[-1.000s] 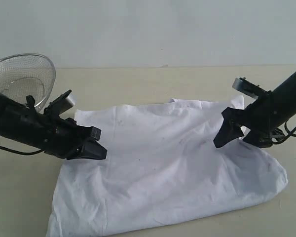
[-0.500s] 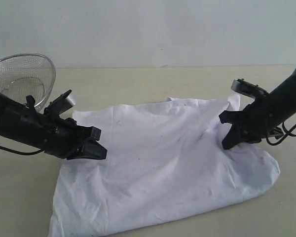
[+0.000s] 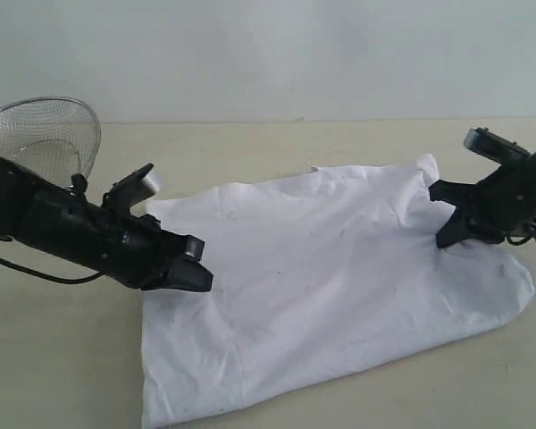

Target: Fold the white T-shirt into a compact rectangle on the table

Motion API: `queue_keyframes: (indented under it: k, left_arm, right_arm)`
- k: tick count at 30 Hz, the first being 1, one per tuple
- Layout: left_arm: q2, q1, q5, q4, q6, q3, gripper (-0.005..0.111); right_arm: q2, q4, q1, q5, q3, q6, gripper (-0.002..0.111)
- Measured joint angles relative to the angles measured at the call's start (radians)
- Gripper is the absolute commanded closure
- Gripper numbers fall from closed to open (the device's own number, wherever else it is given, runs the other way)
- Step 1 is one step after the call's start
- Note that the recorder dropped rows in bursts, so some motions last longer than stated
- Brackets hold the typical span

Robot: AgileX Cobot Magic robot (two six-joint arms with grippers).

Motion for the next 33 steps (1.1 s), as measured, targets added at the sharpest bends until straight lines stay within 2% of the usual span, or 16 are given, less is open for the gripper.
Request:
queue_keyframes:
  k: [9, 16, 20, 24, 33]
  left_arm:
    - [0.016, -0.089, -0.132, -0.002, 0.004, -0.037, 0.102]
    - [0.059, -0.095, -0.147, -0.014, 0.006, -0.041, 0.102]
    - [0.065, -0.095, -0.143, -0.018, 0.006, -0.049, 0.102]
    - [0.073, -0.095, -0.139, -0.016, 0.006, -0.066, 0.102]
    - [0.076, -0.095, -0.139, -0.016, 0.006, -0.070, 0.102]
  right_arm:
    - [0.000, 0.000, -0.085, 0.029, 0.000, 0.010, 0.108]
    - [-0.018, -0.024, -0.093, 0.080, 0.003, -0.041, 0.108]
    - [-0.116, 0.002, -0.090, 0.133, 0.012, -0.090, 0.108]
    - [-0.201, 0.025, -0.010, 0.150, 0.012, -0.094, 0.108]
    - [-0.225, 0.048, 0.317, 0.167, 0.012, -0.094, 0.108]
